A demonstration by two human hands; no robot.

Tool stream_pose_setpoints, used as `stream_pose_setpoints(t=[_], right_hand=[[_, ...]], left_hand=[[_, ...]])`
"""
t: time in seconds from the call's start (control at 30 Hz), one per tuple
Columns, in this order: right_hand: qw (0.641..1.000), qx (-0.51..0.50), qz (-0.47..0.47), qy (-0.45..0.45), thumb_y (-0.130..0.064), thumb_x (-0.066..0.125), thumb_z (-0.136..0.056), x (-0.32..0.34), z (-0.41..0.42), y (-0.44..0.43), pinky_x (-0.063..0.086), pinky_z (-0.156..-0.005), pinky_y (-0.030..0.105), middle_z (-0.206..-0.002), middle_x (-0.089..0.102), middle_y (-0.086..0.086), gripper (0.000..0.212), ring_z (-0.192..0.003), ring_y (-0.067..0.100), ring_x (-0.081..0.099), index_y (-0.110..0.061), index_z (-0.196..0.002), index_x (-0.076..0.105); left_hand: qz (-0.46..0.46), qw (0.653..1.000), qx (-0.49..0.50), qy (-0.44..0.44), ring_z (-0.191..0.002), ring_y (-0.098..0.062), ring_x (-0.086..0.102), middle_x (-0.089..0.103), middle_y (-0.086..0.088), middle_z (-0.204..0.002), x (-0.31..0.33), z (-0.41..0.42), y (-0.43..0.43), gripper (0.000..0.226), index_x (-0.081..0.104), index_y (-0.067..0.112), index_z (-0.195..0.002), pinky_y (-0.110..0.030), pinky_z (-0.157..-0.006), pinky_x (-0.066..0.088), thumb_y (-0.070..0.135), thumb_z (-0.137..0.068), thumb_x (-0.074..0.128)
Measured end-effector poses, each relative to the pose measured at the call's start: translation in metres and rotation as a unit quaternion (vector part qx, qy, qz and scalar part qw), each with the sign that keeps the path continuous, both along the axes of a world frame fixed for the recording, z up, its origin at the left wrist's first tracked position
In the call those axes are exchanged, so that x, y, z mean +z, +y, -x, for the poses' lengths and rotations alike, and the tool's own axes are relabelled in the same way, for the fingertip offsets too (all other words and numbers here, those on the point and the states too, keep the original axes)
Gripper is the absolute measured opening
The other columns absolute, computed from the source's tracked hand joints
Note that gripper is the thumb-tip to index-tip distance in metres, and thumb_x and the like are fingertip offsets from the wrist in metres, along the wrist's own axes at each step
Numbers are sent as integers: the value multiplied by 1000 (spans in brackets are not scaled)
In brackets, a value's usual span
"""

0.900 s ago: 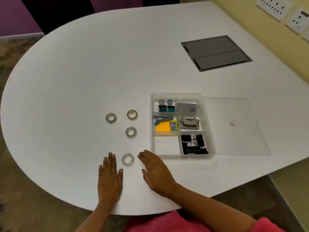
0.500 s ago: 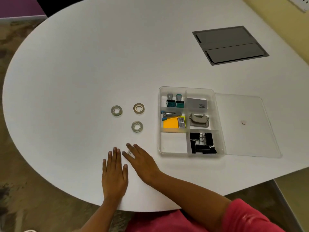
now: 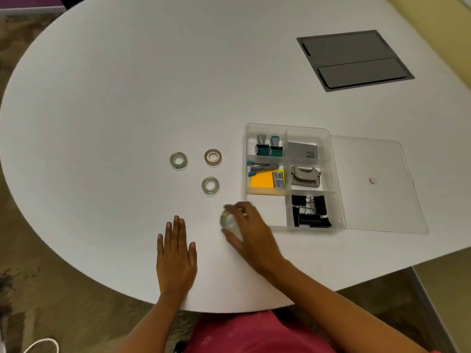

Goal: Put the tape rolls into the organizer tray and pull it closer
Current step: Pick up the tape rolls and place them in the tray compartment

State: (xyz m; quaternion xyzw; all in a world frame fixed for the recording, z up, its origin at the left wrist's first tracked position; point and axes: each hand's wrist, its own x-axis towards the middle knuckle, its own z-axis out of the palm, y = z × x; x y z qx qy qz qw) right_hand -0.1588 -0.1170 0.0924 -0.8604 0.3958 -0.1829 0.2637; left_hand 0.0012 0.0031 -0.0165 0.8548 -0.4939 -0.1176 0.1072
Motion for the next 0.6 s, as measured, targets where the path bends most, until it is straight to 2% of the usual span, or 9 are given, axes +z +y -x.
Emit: stream_pose_setpoints(t=[0.1, 0.2, 0.33, 0.43, 0.6], right_hand=[[991, -132, -12, -9, -26, 75, -80, 7, 32, -21, 52, -74, 30, -107, 60, 11, 43, -90, 24, 60, -7, -115, 58], [980, -178, -15, 81, -29, 77, -79, 4, 56, -40, 52, -75, 36, -105, 64, 15, 45, -94, 29, 59, -4, -111, 60], [960, -158, -64, 220, -35, 73, -81, 0, 64, -54, 51, -81, 37, -114, 65, 15, 49, -106, 30, 58, -6, -118, 58], [937, -118, -51, 324, -38, 69, -84, 2, 57, -64, 52, -84, 35, -117, 65, 13, 49, -108, 29, 60, -8, -120, 56], [892, -83, -46, 443, -25, 70, -85, 5, 39, -72, 51, -78, 31, -107, 68, 11, 30, -98, 27, 67, -7, -108, 62]], left_hand=[[-1, 1000, 1, 2, -150, -18, 6, 9, -3, -162, 1, 1, -1, 62, 9, 13, -152, -40, -123, 5, 35, -95, 20], [-5, 1000, -1, -1, -150, -19, 7, 9, -4, -162, 1, 1, -1, 62, 9, 12, -152, -40, -123, 3, 35, -95, 20], [-7, 1000, -3, -1, -149, -19, 7, 9, -4, -162, 2, 1, -1, 62, 9, 12, -152, -41, -123, 4, 35, -95, 19], [-8, 1000, -4, -2, -149, -20, 7, 9, -4, -162, 3, 1, -1, 62, 9, 12, -152, -42, -123, 5, 35, -95, 19], [-16, 1000, -2, 4, -149, -19, 7, 9, -4, -161, 4, 0, -2, 62, 9, 12, -152, -42, -122, 5, 36, -95, 18]])
